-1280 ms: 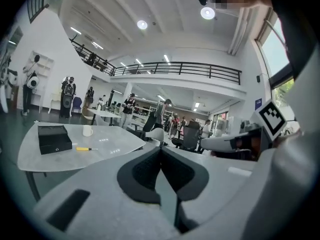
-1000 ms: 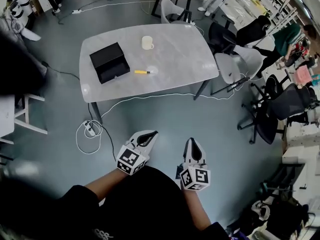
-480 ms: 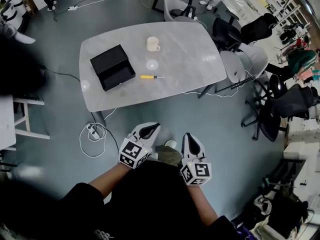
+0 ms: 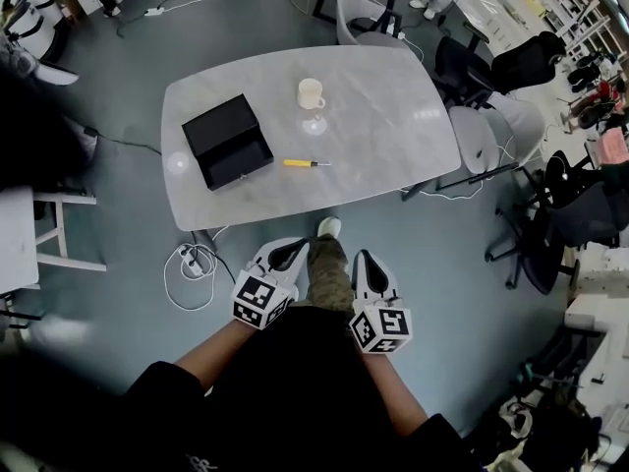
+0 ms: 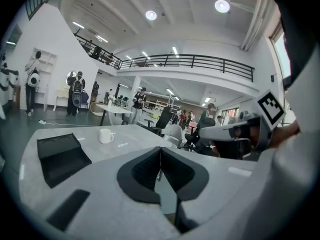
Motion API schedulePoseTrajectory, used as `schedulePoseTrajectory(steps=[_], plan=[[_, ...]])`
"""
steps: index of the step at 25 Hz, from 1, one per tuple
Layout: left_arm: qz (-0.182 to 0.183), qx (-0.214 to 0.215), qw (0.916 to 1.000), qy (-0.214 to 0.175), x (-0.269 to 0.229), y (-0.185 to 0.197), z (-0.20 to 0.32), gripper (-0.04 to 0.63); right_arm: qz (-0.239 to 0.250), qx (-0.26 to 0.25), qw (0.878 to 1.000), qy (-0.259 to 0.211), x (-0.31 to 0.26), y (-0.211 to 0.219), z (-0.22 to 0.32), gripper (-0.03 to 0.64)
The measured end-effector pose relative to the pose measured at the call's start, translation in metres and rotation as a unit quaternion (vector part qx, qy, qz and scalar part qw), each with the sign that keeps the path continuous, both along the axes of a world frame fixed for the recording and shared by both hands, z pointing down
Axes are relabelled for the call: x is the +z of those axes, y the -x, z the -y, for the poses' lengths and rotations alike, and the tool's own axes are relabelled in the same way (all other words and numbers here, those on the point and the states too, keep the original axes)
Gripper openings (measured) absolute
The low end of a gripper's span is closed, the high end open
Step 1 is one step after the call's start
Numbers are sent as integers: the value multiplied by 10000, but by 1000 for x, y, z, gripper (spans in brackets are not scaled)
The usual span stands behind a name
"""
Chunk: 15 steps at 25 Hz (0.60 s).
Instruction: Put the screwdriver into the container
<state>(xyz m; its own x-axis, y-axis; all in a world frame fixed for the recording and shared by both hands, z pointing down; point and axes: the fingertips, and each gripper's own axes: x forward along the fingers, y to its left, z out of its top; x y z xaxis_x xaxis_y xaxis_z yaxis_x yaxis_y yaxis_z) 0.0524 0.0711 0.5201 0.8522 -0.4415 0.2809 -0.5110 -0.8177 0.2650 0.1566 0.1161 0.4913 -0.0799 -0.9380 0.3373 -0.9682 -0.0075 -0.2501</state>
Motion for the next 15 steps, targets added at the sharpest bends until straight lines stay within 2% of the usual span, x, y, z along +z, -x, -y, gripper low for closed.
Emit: schedulePoseTrajectory(steps=[4, 8, 10, 12, 15], plan=[[409, -179, 9990, -34, 25, -7, 45, 15, 358, -11, 9993, -75, 9, -16, 50, 8], [918, -250, 9955, -24, 52, -25, 98, 16, 480, -161, 9986, -127, 7, -39, 106, 8], [1164, -160, 9931, 10, 77, -35, 121, 17, 604, -240, 9978, -110, 10, -49, 130, 8], [1249, 29, 9921, 86, 96, -47, 139, 17, 826, -233, 9963, -94, 11, -62, 152, 8], [1397, 216, 9899, 141, 117, -64, 168, 17, 874, -143, 9956, -318, -1, -91, 187, 8]])
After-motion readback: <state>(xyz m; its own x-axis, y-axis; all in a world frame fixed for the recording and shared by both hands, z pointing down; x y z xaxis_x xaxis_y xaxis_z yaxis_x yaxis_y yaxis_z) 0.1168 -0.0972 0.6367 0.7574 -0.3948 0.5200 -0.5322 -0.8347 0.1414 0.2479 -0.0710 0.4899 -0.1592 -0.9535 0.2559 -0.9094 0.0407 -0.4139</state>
